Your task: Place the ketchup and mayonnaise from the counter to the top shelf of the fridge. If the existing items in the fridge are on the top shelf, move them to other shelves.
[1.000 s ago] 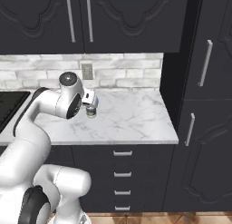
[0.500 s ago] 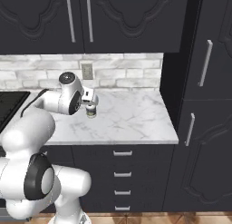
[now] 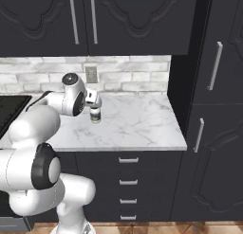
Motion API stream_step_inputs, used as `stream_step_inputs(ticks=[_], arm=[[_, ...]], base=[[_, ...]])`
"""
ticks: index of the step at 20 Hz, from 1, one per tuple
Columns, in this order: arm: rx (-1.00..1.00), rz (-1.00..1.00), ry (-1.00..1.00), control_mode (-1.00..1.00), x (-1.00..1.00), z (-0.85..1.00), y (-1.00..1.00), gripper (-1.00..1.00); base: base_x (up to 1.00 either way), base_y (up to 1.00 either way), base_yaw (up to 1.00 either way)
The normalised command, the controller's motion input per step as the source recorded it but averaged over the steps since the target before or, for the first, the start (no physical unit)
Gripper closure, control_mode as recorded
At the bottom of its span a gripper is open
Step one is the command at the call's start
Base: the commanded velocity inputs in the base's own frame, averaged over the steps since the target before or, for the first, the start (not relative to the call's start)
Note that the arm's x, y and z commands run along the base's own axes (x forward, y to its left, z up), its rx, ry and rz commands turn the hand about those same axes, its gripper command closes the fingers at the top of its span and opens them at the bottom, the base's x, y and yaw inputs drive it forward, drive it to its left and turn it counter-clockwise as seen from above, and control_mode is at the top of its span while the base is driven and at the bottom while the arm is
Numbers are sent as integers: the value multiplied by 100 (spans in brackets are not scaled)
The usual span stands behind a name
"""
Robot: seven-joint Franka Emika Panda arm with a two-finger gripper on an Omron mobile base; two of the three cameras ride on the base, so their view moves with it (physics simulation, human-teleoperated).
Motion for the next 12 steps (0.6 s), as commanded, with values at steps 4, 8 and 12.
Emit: stream_step_inputs(ticks=[4, 8, 12], arm=[[0, 0, 0, -100, 18, -14, 3, -100], [0, 0, 1, -100, 11, -30, 1, -100], [0, 0, 1, -100, 14, -25, 4, -100]], base=[[0, 0, 0], [0, 0, 0], [0, 0, 0]])
